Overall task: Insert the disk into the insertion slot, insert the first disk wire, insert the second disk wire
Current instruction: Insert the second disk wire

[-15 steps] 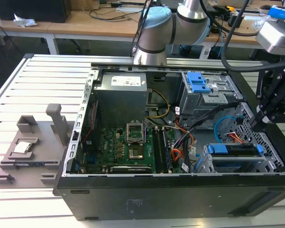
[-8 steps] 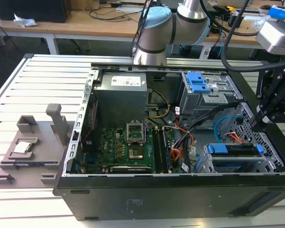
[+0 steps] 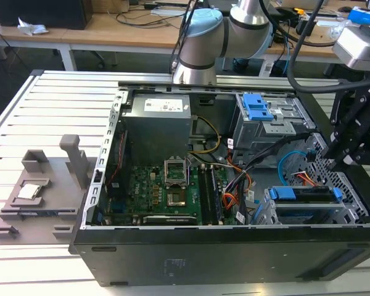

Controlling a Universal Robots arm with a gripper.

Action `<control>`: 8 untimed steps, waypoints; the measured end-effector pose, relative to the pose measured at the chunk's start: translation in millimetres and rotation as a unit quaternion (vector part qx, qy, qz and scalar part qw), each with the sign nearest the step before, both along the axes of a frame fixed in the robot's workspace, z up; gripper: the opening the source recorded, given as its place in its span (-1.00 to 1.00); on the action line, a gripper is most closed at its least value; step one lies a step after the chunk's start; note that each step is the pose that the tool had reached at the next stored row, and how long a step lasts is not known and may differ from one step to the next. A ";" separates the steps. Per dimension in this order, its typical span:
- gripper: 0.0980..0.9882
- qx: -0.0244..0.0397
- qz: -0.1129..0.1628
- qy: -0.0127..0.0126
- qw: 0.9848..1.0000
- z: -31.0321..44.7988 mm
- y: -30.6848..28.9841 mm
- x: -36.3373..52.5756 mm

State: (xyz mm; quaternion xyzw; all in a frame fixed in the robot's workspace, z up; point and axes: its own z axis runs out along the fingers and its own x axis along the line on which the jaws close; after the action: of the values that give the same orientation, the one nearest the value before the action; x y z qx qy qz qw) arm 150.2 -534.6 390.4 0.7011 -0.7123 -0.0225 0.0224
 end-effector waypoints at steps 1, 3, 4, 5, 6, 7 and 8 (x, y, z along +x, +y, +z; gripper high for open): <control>-0.54 0.000 0.000 0.000 1.000 0.0 0.0 0.0; -0.54 0.000 0.000 0.000 1.000 0.6 0.2 0.0; -0.54 -0.001 0.000 0.000 1.000 1.8 0.4 0.0; -0.54 0.000 0.001 0.000 1.000 3.3 0.7 0.0; -0.54 0.000 0.001 0.000 1.000 5.5 1.1 0.0; -0.54 -0.001 0.001 0.000 1.000 7.5 1.5 0.0; -0.54 0.000 0.002 0.000 1.000 8.6 1.8 0.0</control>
State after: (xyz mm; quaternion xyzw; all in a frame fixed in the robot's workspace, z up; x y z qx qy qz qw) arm 150.2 -532.8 399.0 0.7024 -0.7111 -0.0222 0.0228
